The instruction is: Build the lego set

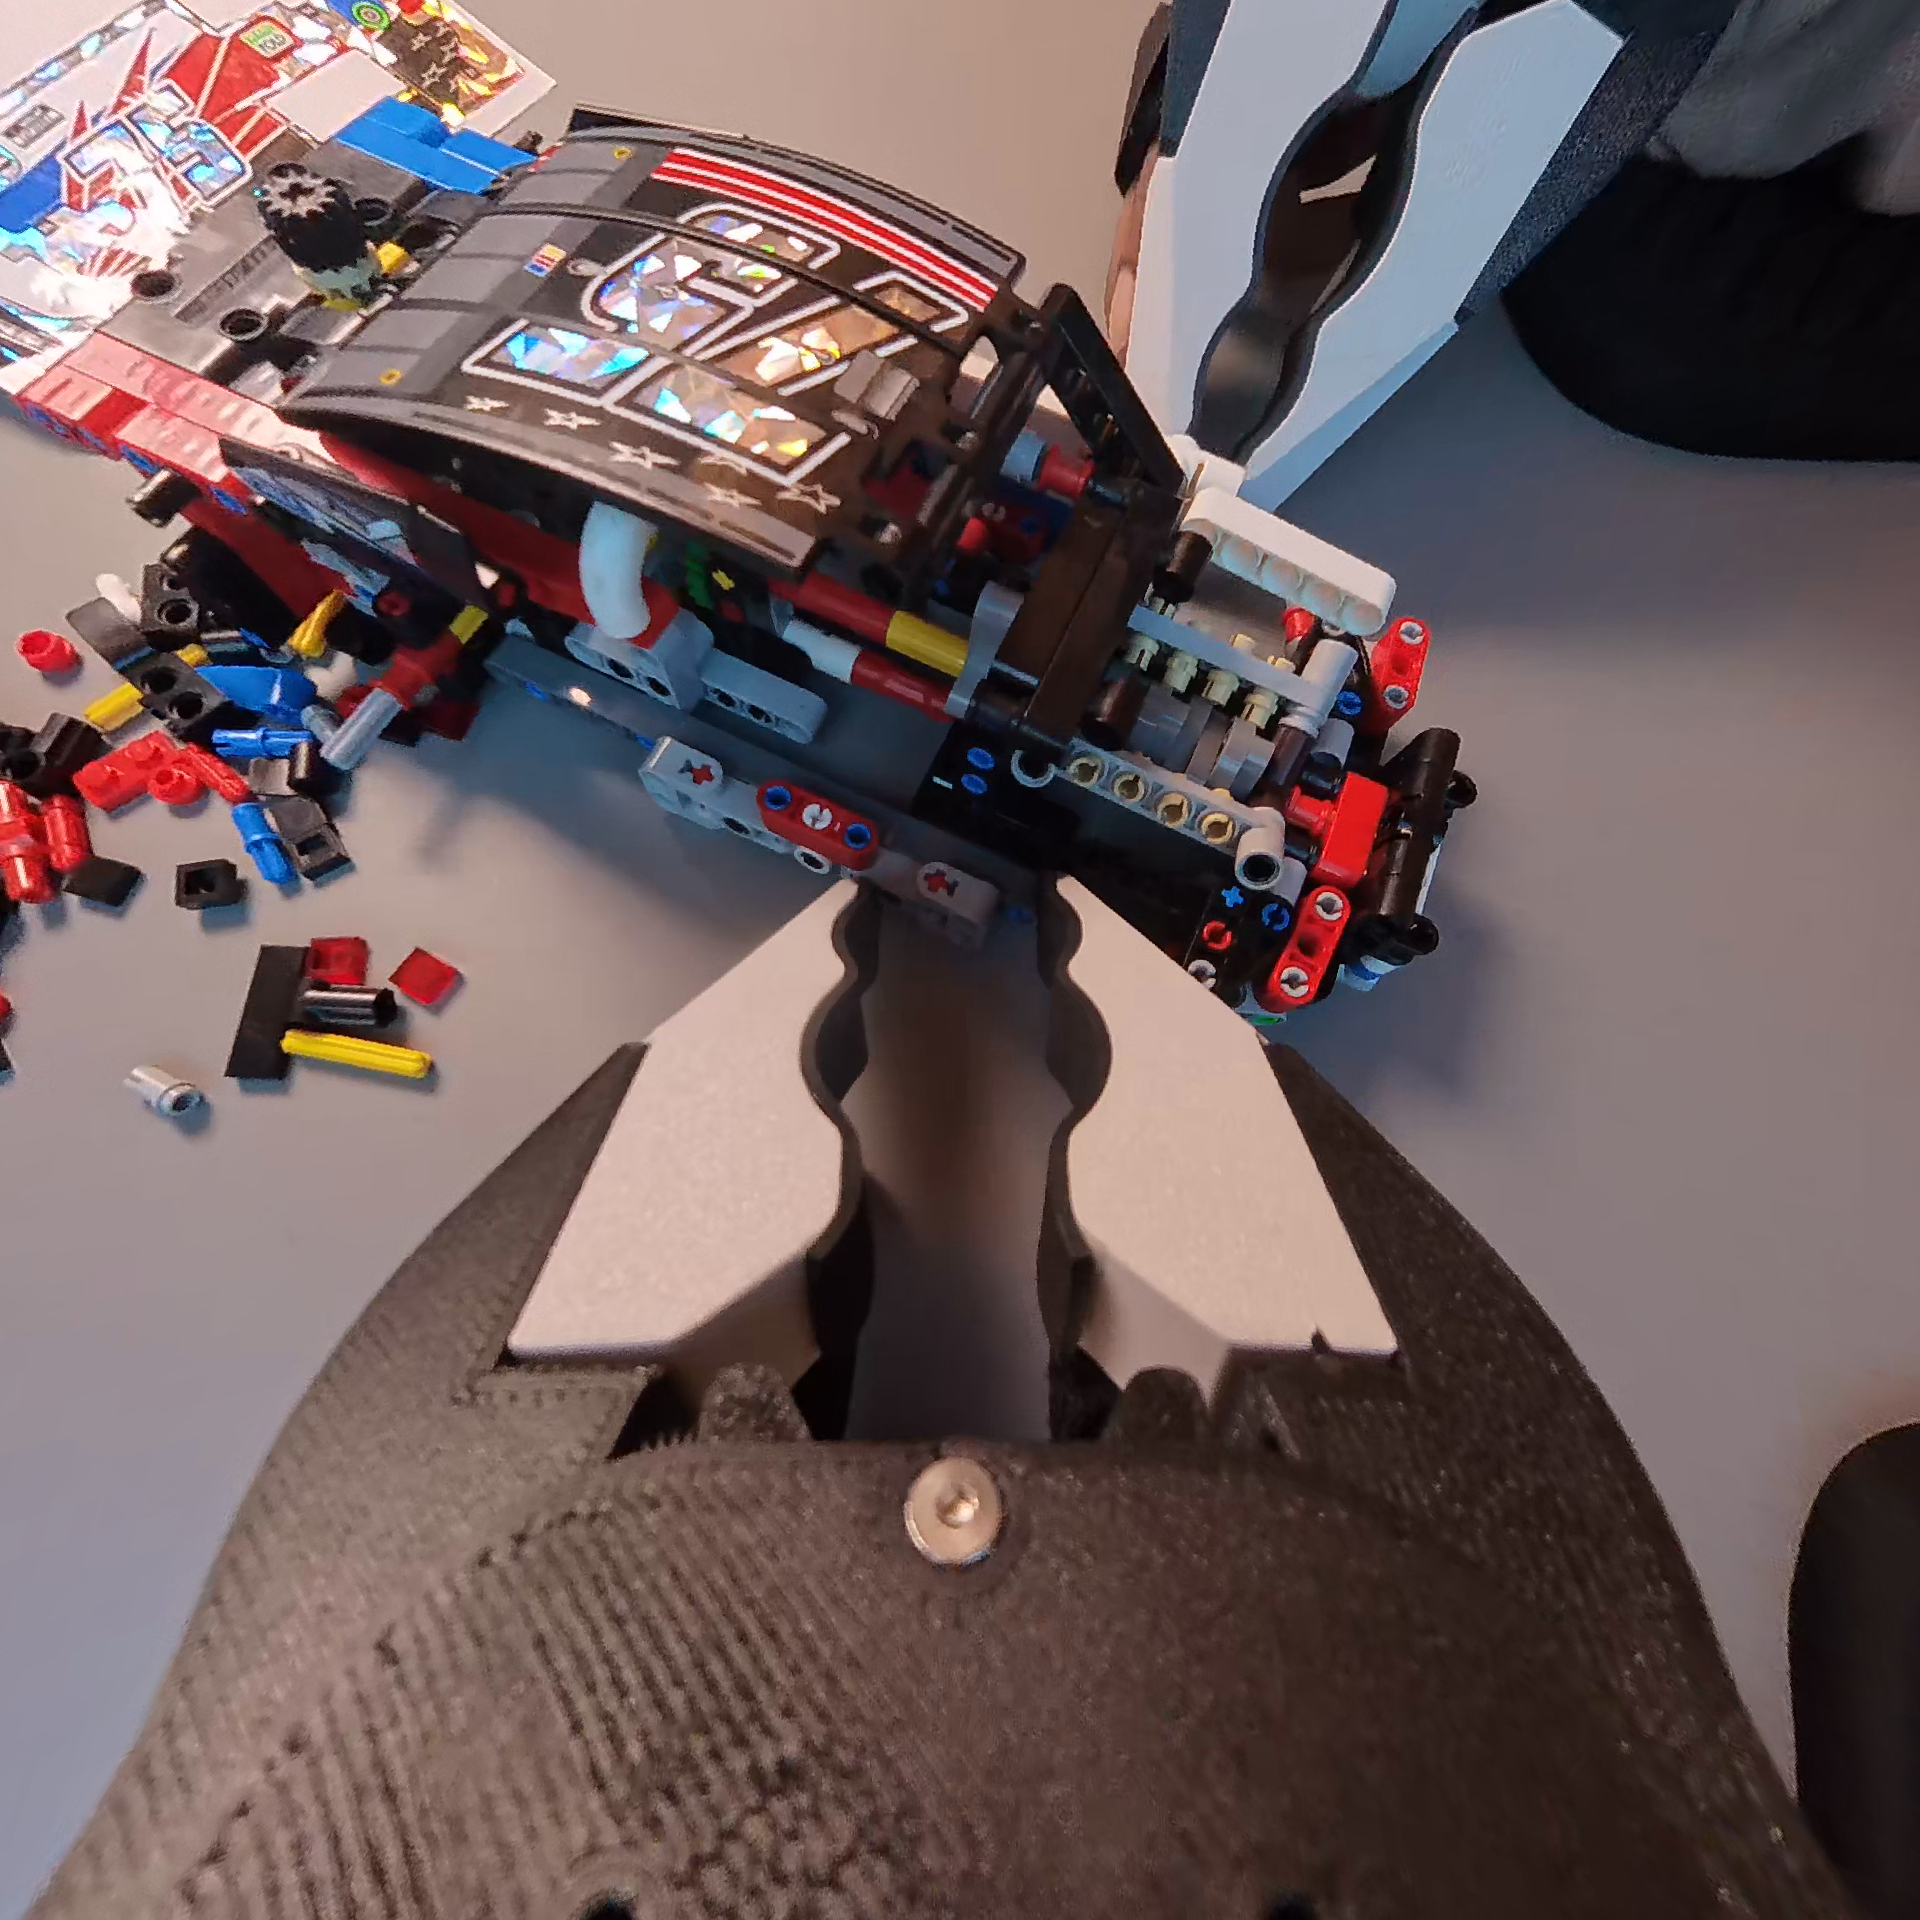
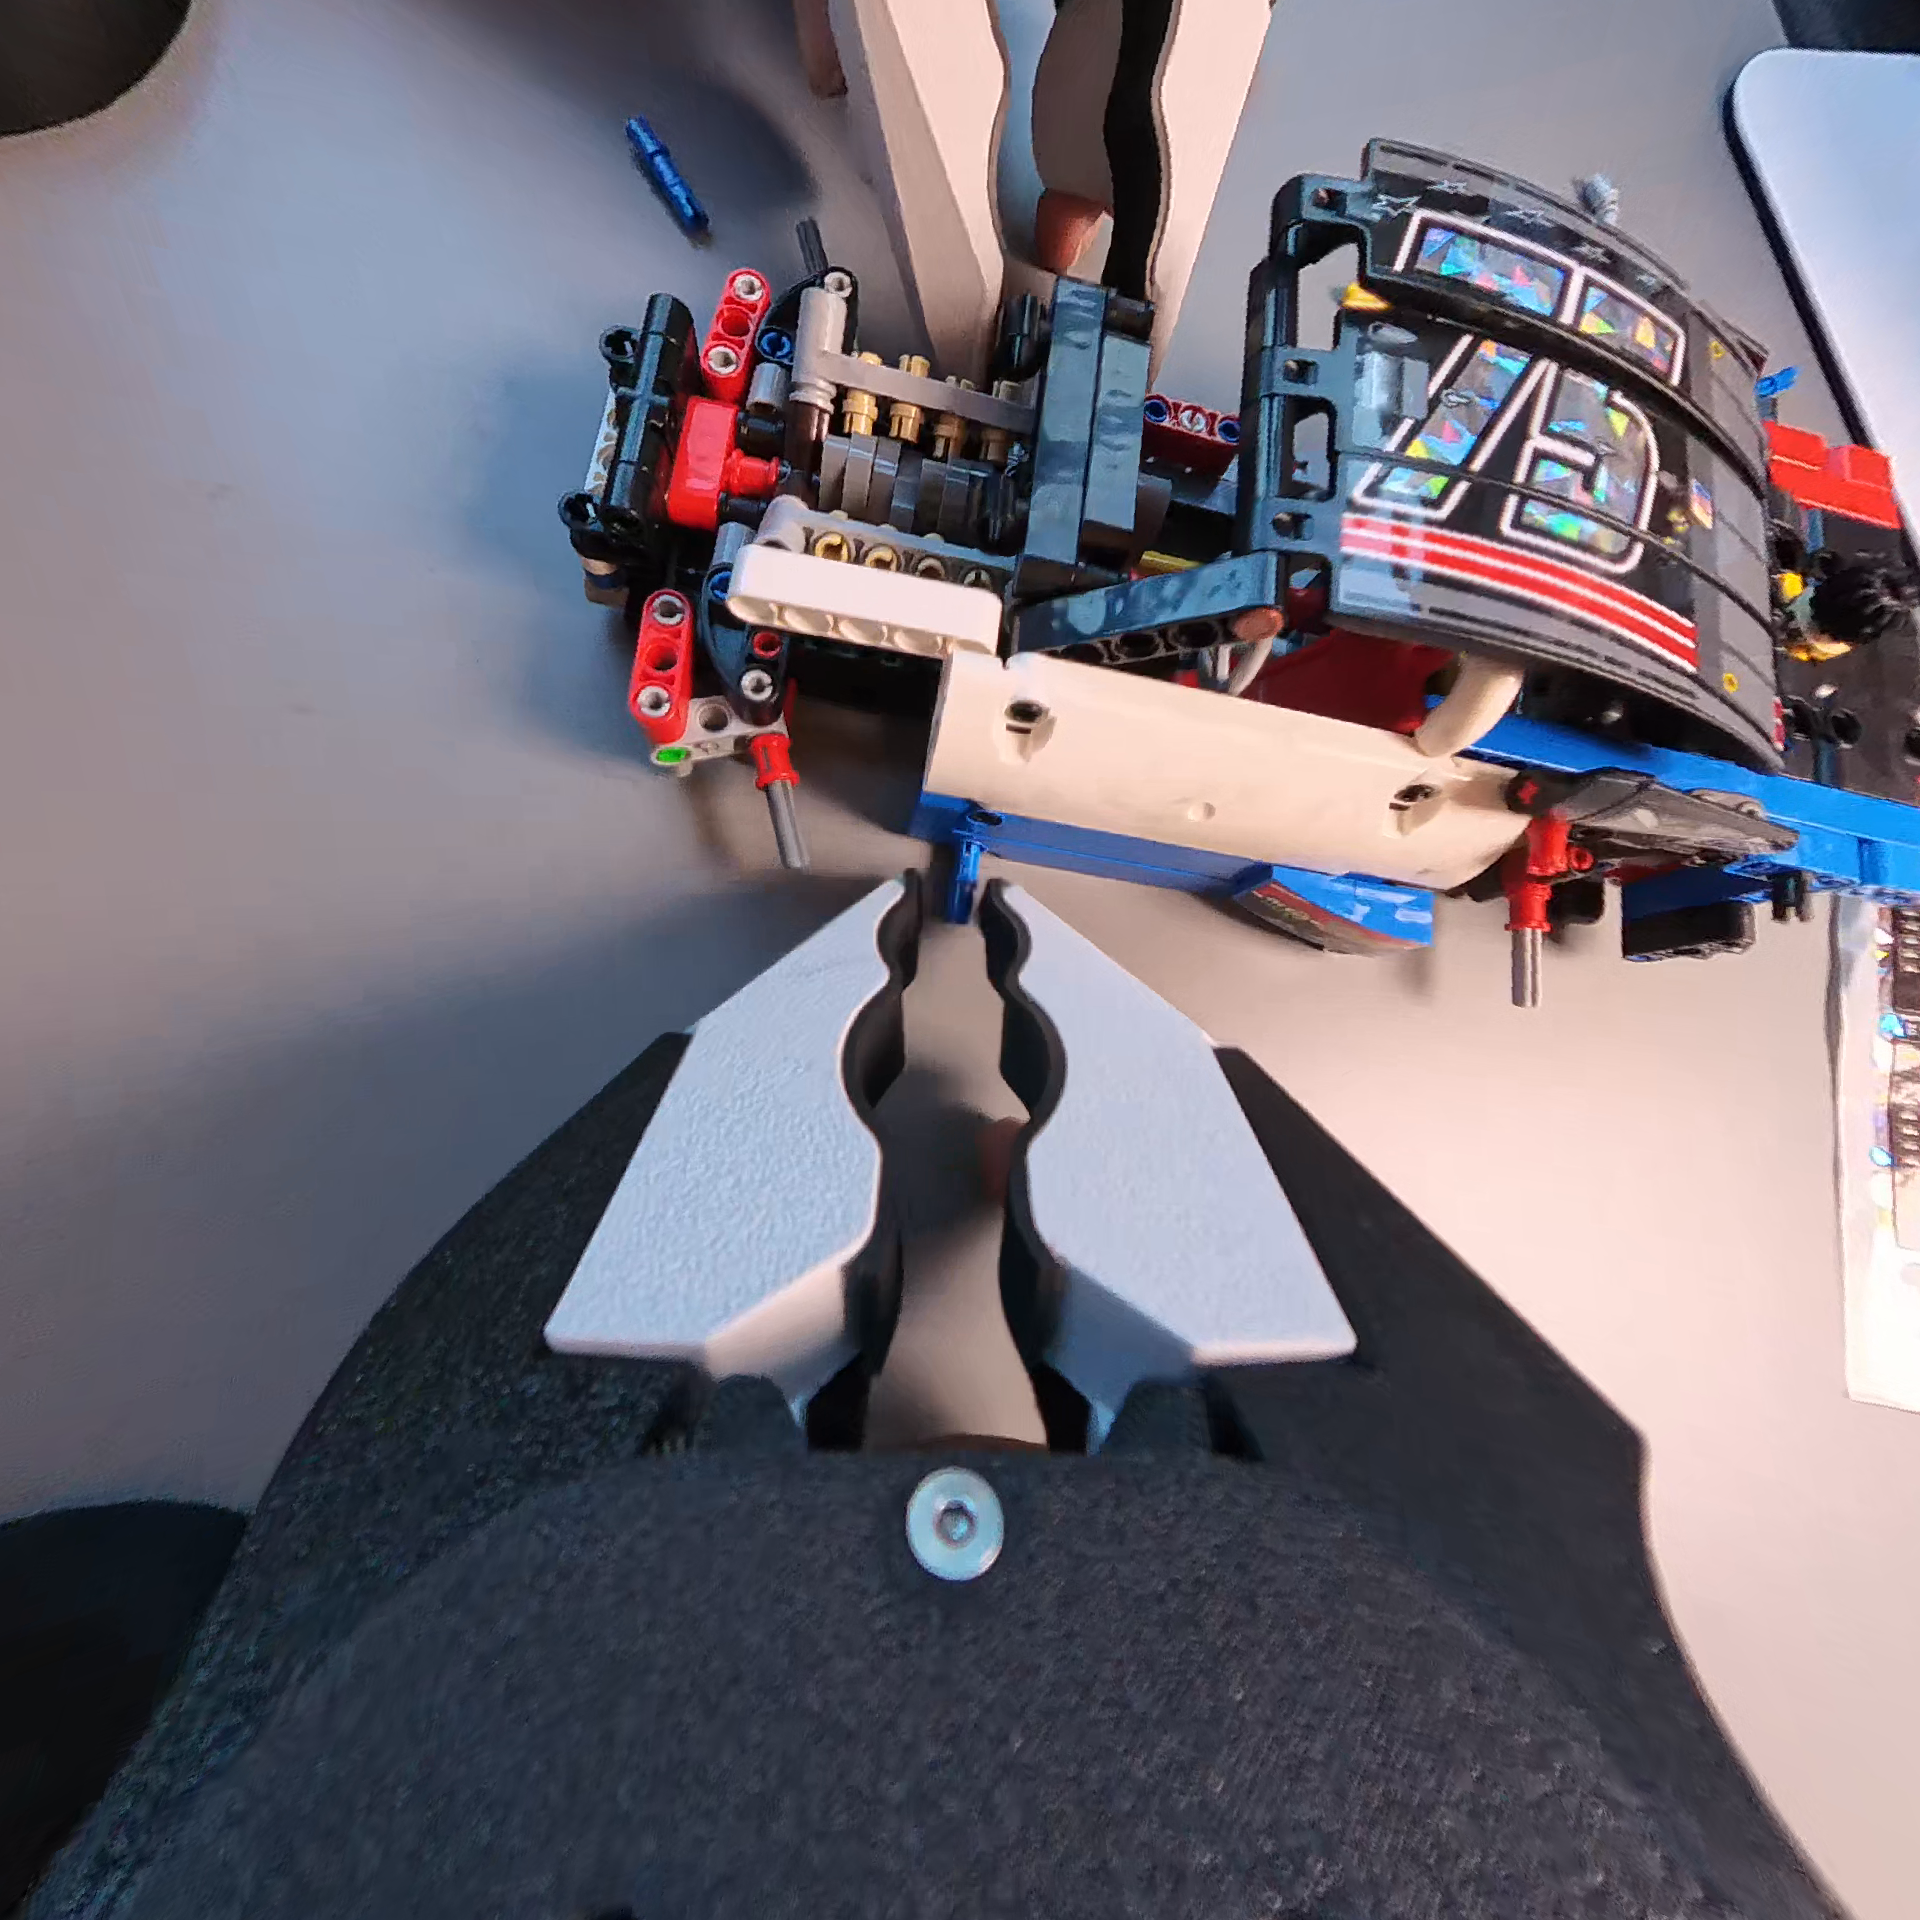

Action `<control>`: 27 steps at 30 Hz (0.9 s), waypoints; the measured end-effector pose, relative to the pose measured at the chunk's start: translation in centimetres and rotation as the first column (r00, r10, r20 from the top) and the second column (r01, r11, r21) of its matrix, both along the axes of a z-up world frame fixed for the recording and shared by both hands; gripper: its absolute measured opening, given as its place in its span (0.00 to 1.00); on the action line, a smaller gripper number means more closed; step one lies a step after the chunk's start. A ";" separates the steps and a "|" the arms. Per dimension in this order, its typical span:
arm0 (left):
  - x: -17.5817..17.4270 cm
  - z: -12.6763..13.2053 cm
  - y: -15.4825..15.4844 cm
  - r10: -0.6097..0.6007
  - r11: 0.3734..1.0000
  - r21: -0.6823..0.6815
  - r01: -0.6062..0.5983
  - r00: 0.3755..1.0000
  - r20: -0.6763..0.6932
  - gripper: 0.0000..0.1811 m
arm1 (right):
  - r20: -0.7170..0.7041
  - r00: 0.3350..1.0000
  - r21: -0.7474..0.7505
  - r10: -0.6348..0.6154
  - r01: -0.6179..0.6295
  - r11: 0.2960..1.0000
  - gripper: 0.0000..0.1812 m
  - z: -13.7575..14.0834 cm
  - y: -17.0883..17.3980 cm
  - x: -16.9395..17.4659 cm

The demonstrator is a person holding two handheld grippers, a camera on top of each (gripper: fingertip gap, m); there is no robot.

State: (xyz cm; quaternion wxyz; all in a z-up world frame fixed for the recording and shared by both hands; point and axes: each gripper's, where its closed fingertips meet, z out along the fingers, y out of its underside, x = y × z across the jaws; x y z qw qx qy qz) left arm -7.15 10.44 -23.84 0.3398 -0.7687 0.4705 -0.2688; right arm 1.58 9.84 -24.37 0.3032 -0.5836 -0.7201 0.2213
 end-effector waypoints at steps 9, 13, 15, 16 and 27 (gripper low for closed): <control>0.1 0.3 -0.2 0.004 1.000 0.014 -0.004 0.999 0.046 0.00 | 0.011 1.000 0.014 -0.021 0.021 1.000 0.04 -0.2 0.2 0.3; 0.0 -0.2 0.1 0.016 0.997 0.077 -0.013 0.999 -0.033 0.01 | 0.025 0.999 0.018 -0.027 0.026 0.999 0.02 -0.2 0.3 0.2; 0.0 -0.1 0.1 0.015 0.998 0.067 -0.014 1.000 -0.023 0.00 | 0.011 0.999 0.016 -0.038 0.038 0.999 0.02 -0.1 0.4 0.2; -0.2 0.0 0.1 0.022 0.998 0.060 -0.022 1.000 -0.008 0.00 | 0.006 0.999 0.014 -0.040 0.040 0.999 0.02 -0.1 0.4 0.2; 1.0 4.5 -3.6 -0.050 0.997 0.067 0.041 0.989 0.143 0.46 | -0.043 0.996 -0.253 -0.079 0.065 0.965 0.02 3.2 -0.2 0.4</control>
